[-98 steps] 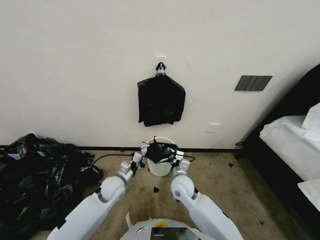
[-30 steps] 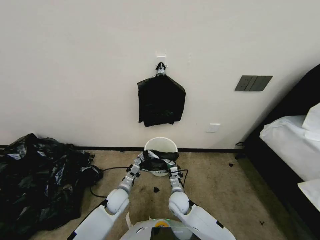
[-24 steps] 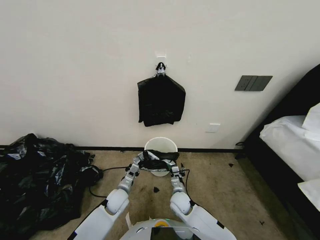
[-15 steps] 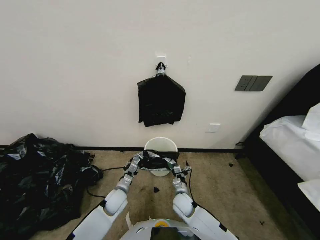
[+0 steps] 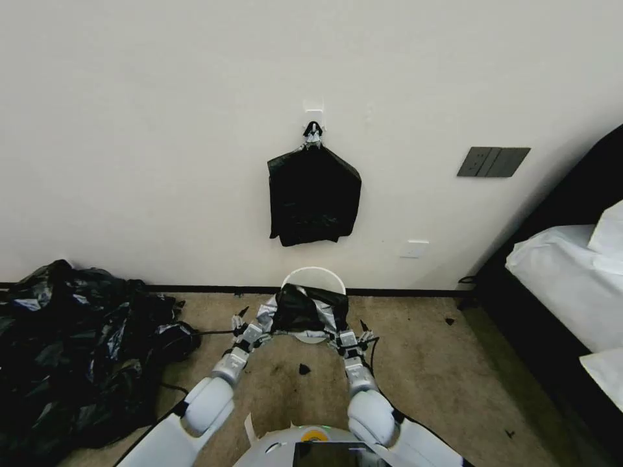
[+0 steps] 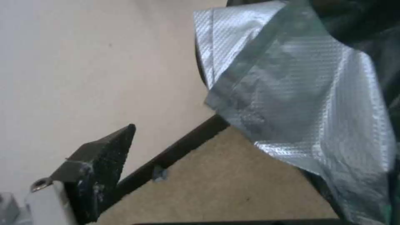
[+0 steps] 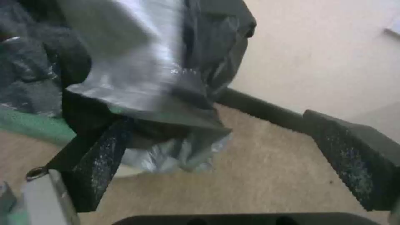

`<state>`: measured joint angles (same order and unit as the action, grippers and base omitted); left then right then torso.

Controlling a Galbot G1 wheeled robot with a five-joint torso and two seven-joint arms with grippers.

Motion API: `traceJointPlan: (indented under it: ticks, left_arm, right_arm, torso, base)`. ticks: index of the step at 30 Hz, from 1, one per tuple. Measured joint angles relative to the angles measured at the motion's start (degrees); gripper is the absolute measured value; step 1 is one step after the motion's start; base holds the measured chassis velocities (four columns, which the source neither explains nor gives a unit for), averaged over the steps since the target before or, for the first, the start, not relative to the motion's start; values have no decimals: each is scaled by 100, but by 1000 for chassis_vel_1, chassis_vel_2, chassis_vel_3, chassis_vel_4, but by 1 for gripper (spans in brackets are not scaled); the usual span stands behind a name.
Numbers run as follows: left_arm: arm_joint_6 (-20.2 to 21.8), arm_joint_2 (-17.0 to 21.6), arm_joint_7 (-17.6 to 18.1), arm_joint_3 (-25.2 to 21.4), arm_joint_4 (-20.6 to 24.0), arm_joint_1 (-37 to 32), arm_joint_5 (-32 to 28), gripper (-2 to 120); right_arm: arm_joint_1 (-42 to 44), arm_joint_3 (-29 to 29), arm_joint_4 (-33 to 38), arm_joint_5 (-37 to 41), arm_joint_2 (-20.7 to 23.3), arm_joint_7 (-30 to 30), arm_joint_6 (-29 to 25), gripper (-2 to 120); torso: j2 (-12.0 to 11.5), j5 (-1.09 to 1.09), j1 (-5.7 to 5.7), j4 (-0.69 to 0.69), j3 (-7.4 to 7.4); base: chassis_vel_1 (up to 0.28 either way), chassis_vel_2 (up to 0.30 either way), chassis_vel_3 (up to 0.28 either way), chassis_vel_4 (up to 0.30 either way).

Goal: Place a trash bag onto the trash bin.

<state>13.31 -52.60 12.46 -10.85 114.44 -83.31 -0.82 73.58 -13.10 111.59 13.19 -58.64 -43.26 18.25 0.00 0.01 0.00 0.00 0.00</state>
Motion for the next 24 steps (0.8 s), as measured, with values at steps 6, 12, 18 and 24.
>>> traceJointPlan:
  ticks: [6, 12, 18, 24]
  left_arm:
    - [-47, 138, -101, -343, 135, -213, 104, 100]
    - [-351, 168, -538, -614, 138, -259, 49, 100]
    - [-755, 26, -969, -547, -293, 27, -178, 100]
    - [-1683, -154, -1809, -603, -1224, 501, -280, 100]
  right_arm:
    - [334, 119, 525, 6, 236, 99, -3, 100]
    - [398, 260, 782, -10, 265, 220, -34, 100]
    - [237, 275, 570, -24, 147, 265, -131, 100]
    - [44, 267, 331, -39, 10, 314, -171, 100]
  torso:
    - [0, -1, 0, 0, 0]
    - [0, -1, 0, 0, 0]
    - [0, -1, 0, -1, 0]
    - [0, -2, 0, 0, 0]
  base:
    - [0, 0, 0, 0]
    - [0, 0, 0, 0]
    - [0, 0, 0, 0]
    - [0, 0, 0, 0]
